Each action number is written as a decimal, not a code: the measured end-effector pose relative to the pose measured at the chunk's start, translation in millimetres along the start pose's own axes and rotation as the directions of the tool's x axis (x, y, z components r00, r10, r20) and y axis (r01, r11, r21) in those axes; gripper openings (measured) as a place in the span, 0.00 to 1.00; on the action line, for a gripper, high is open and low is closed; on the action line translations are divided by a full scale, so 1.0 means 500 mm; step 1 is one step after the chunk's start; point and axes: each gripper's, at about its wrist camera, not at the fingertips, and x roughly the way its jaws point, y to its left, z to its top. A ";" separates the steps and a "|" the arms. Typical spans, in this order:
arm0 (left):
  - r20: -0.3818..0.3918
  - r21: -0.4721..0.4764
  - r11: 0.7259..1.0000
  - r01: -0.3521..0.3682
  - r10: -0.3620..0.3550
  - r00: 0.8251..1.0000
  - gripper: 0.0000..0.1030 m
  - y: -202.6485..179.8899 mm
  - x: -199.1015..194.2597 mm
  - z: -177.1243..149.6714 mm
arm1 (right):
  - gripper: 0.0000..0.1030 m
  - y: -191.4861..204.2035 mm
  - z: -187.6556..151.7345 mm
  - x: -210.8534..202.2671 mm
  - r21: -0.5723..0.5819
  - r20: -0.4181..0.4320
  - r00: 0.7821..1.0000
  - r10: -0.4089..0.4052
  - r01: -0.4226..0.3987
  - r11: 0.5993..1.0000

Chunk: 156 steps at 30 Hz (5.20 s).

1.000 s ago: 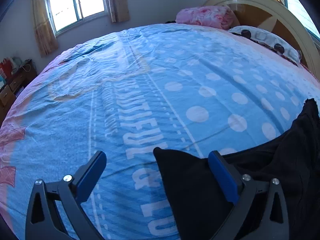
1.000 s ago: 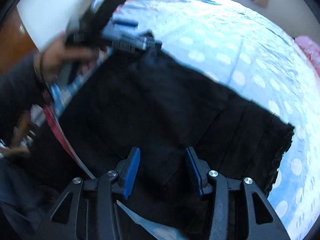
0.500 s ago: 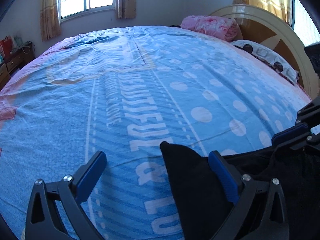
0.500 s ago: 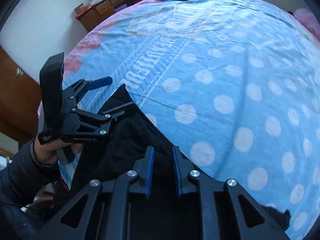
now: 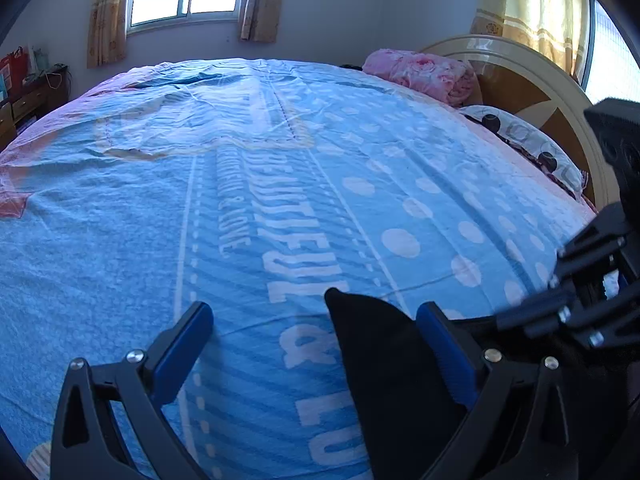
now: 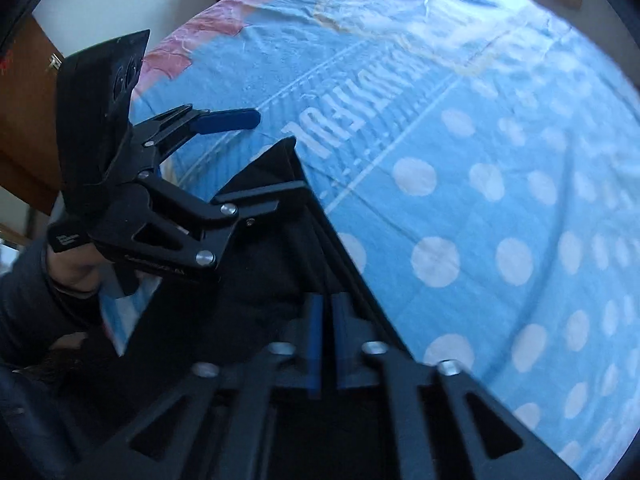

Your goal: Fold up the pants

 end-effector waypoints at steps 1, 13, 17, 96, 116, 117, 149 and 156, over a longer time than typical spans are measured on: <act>0.000 -0.003 1.000 0.000 0.000 1.000 1.00 0.001 -0.001 0.000 | 0.01 -0.003 0.003 0.000 -0.005 0.016 0.998 -0.053 0.053 0.999; 0.044 -0.058 0.998 0.022 -0.020 0.999 1.00 0.021 -0.037 0.008 | 0.10 -0.039 -0.012 -0.027 0.065 0.077 0.992 -0.100 0.095 0.993; 0.108 -0.102 0.995 0.013 -0.002 0.994 1.00 0.023 -0.112 -0.004 | 0.20 -0.053 -0.049 -0.101 0.114 0.131 0.971 -0.201 0.186 0.976; -0.106 0.049 0.998 0.036 -0.031 0.994 1.00 -0.169 -0.109 -0.159 | 0.51 -0.172 -0.539 -0.188 0.706 0.400 0.905 -0.144 -0.205 0.678; -0.148 0.099 0.986 0.131 -0.116 0.982 1.00 -0.153 -0.099 -0.139 | 0.46 -0.178 -0.486 -0.148 0.656 0.410 0.911 -0.040 -0.264 0.707; -0.147 0.089 0.986 0.137 -0.123 0.981 1.00 -0.148 -0.100 -0.136 | 0.43 -0.192 -0.495 -0.148 0.669 0.430 0.902 -0.030 -0.297 0.681; -0.015 -0.026 0.975 0.220 -0.220 0.975 0.11 -0.110 -0.169 -0.124 | 0.16 -0.145 -0.483 -0.191 0.600 0.533 0.844 -0.060 -0.327 0.730; 0.048 -0.005 0.978 0.207 -0.206 0.977 0.10 -0.083 -0.239 -0.105 | 0.15 -0.126 -0.419 -0.247 0.540 0.554 0.832 -0.037 -0.326 0.776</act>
